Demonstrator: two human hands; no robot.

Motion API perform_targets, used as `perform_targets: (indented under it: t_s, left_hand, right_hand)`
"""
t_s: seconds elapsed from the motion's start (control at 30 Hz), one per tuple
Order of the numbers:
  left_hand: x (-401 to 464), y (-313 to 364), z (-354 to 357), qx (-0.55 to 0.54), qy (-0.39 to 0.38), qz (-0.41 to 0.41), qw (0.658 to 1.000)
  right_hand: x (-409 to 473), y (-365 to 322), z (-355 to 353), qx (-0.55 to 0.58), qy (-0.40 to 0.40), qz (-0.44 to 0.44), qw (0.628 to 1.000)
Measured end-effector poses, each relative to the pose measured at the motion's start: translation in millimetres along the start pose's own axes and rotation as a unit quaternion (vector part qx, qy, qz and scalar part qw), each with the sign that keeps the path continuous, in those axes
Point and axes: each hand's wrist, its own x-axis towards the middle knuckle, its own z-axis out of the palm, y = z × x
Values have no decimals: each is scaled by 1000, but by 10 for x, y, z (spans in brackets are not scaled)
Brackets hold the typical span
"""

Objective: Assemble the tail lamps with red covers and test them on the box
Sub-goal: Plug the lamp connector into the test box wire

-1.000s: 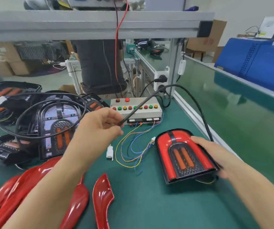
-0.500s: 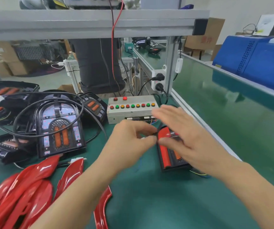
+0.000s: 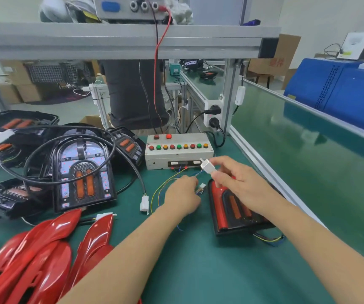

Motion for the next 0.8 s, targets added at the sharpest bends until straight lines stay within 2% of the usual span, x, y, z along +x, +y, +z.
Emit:
perform_targets:
  t_s: [0.07,0.17,0.2,0.27,0.33,0.37,0.5,0.63,0.8]
  left_hand:
    - [42,-8,-52,-4,29,-1,1000]
    - [31,-146,-259,-114,76,-5,991]
    - [-9,-202,-340,-184,80,-8,980]
    - [-102,-305,-494,-344,75,-8,936]
    - [-154,-408,-602,-445,51,-12,894]
    - [-175,-446,-634,-474,32,-17,880]
    - [-196,-493,-671,-529,-41,-47,846]
    - [-169,-449,-669,-544,-58,-65,835]
    - [-149,-456,-652,-561,-68,-83,821]
  right_hand:
    - [20,46,3,-7,-1,12,1000]
    - [42,99,15,-14,13,22,1000]
    - [52,99,29,-20,19,24,999]
    - [83,91,66,-18,39,22,999]
    - [113,79,110,-12,82,2,997]
    - [129,80,122,-45,116,-20,992]
    - [189,52,150,-250,209,-121,937]
    - [245,12,195,-291,208,-173,917]
    - [250,29,223,-285,199,-184,920]
